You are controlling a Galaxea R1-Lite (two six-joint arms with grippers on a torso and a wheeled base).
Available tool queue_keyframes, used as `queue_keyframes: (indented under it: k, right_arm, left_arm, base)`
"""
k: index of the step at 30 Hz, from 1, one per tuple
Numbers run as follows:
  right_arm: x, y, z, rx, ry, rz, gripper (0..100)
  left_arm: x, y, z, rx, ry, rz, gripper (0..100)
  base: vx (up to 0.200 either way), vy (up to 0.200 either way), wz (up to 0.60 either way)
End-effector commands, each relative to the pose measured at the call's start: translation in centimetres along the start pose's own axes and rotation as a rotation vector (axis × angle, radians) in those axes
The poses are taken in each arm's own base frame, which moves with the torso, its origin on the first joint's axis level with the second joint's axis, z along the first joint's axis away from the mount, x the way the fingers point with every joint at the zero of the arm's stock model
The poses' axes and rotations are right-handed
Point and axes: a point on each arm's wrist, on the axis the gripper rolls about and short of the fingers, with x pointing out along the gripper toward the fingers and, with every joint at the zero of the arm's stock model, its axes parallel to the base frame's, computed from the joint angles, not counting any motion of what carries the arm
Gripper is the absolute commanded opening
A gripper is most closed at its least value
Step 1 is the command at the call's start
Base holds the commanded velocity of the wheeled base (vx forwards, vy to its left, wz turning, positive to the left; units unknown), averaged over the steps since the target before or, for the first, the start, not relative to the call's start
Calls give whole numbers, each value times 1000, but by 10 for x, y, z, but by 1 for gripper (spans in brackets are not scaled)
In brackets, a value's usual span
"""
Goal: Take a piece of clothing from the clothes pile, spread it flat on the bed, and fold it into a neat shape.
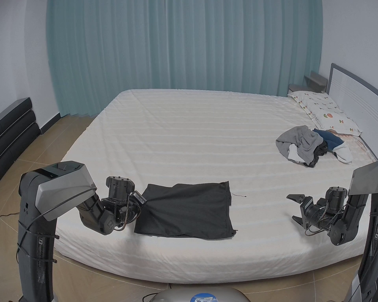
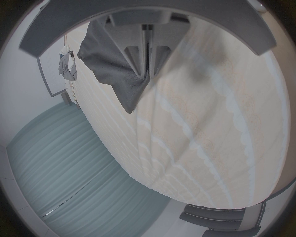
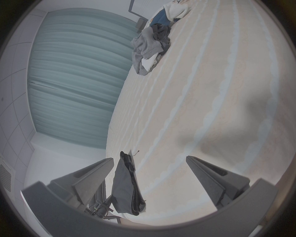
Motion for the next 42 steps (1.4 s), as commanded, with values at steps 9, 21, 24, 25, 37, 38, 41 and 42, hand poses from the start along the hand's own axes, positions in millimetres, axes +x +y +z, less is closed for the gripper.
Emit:
queue_keyframes:
  k: [9,21,24,25,37,38,41,42]
  right_arm:
    - [0,0,0,1,0,-2,100]
    - [2,3,4,-67,-45,-5,100]
    - [6,11,10,-99,-74,19,100]
    - [7,14,13,-109,-82,29,100]
    - [-56,66,13,-377,-266,42,100]
    - [-68,71,11,-415,-283,44,100]
    - [-104,90,6,-494,-338,92,100]
    - [-115,95,4,-507,-357,111,100]
  left_arm:
    - [-16,-2,-2,1,39,-18,100]
    - [-39,-6,32,-25,-14,-49,100]
    - [-42,0,45,-17,-44,-37,100]
    - [-44,4,53,-18,-61,-31,100]
    - [-143,-42,91,47,-277,-181,100]
    - [-158,-45,91,76,-296,-198,100]
    - [-196,-52,86,182,-335,-251,100]
    - [-204,-53,84,220,-341,-261,100]
  base:
    - [0,0,0]
    - [0,0,0]
    - [0,0,0]
    - [0,0,0]
    - [0,0,0]
    - [0,0,0]
    - [0,0,0]
    - [0,0,0]
